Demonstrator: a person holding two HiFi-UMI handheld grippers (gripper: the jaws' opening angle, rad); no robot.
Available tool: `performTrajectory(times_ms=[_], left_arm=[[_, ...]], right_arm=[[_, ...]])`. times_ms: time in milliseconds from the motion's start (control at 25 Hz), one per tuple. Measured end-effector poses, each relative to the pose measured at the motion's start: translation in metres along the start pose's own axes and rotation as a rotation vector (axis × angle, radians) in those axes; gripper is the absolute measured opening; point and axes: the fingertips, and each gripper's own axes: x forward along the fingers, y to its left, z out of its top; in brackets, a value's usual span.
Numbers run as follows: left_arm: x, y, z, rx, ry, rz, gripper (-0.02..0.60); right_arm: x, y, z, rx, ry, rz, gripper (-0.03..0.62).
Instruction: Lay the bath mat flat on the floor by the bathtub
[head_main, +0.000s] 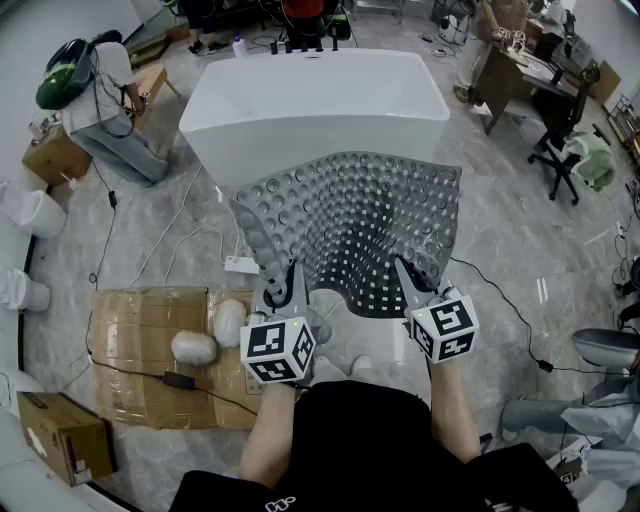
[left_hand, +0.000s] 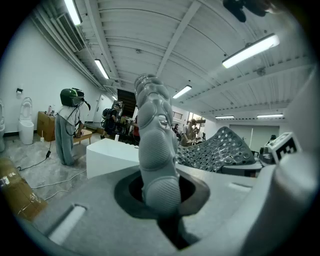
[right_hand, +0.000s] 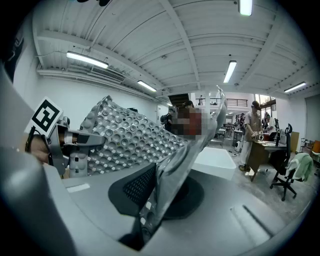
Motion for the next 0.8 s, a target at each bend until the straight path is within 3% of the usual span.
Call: performTrajectory(times_ms=[440,800], left_arm=[[0.003,-0.022,-0.006,0.002,0.013,0.029,0.029],[0.002,-0.032,0.015,0.028,-0.053,0.095,0.029]], right_arm=[[-0.008,-0.017,-0.004,0.062,-0.042,0.069,0.032],[-0.019,-0.036,0.010,0.011,-0.088,0.086,0.032]])
